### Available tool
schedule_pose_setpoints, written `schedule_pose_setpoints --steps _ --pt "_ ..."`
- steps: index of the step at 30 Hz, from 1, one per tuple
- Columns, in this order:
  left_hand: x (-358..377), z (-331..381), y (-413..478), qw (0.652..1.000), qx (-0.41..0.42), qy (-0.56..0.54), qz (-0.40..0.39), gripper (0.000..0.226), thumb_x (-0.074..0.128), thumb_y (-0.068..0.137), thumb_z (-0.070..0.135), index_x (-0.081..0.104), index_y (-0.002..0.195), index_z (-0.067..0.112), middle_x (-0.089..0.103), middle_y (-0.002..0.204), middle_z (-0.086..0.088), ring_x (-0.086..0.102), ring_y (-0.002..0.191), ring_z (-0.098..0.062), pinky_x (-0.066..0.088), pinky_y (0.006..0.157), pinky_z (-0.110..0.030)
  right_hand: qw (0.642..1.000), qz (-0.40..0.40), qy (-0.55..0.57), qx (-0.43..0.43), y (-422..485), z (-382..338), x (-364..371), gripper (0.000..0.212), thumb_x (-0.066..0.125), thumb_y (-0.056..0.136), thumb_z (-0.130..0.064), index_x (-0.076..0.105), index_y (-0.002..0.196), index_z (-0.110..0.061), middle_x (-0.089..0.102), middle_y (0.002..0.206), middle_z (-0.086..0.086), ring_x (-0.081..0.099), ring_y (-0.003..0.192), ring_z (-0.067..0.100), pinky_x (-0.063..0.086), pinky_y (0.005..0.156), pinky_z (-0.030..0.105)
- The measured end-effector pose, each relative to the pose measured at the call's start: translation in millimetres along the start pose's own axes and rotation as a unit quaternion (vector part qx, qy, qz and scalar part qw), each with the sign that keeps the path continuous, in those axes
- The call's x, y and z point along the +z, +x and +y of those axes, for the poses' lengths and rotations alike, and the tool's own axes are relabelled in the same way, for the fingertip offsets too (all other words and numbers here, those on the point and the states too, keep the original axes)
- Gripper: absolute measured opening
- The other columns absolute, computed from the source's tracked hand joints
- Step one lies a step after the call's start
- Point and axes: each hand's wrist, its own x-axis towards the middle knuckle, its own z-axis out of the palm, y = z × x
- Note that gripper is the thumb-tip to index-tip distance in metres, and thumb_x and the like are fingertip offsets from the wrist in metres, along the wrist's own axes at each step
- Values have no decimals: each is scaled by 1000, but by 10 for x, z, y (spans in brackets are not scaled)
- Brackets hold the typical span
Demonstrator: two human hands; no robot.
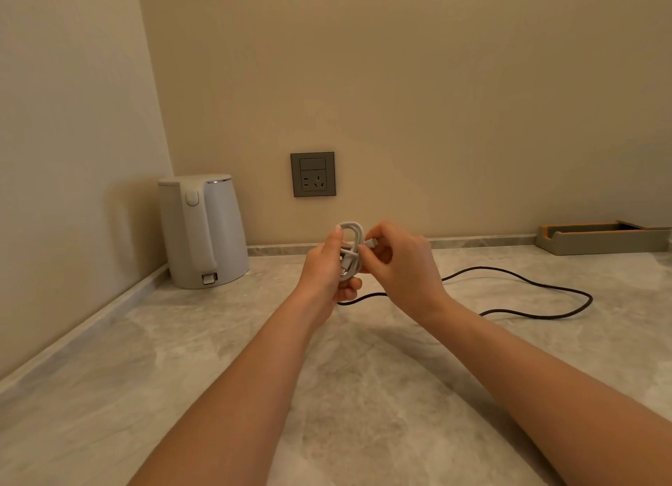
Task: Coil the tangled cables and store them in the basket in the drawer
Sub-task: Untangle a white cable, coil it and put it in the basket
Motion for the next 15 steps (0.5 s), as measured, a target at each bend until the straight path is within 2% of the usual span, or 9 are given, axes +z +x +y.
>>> schedule_pose_setpoints --steps 4,7,10,12,15 --pt "-34 16 12 997 -65 -34 -7 41 36 101 44 54 82 12 57 53 -3 40 30 -8 28 33 -13 996 -59 26 -53 5 56 -4 12 50 94 -16 57 90 -6 63 71 1 60 62 20 49 61 42" --pt "-82 22 21 994 -101 -40 -16 43 36 100 46 55 81 13 60 71 -10 38 29 -6 27 32 -12 992 -107 38 -63 18 53 -43 22 39 98 -18 57 97 -4 63 75 -4 64 69 12 50 65 33" --pt "-80 -3 -7 992 -115 -18 -46 43 35 100 48 53 79 14 60 59 -6 37 30 -6 27 33 -12 990 -116 59 -49 17 54 -43 9 51 95 -10 56 87 -8 63 71 -1 61 62 10 51 60 31" --pt "-41 -13 -32 991 -107 3 -78 44 32 100 49 52 80 16 54 51 -1 36 32 -7 27 34 -13 993 -87 83 -17 29 27 -34 15 60 91 -11 53 78 -15 58 63 -2 50 54 8 43 54 24" --pt "-2 -14 -28 993 -74 23 -95 46 26 102 48 55 83 17 52 51 1 37 33 -8 28 35 -14 988 -74 125 58 84 -20 -39 23 66 87 -15 52 69 -16 48 55 -2 40 48 4 35 49 20"
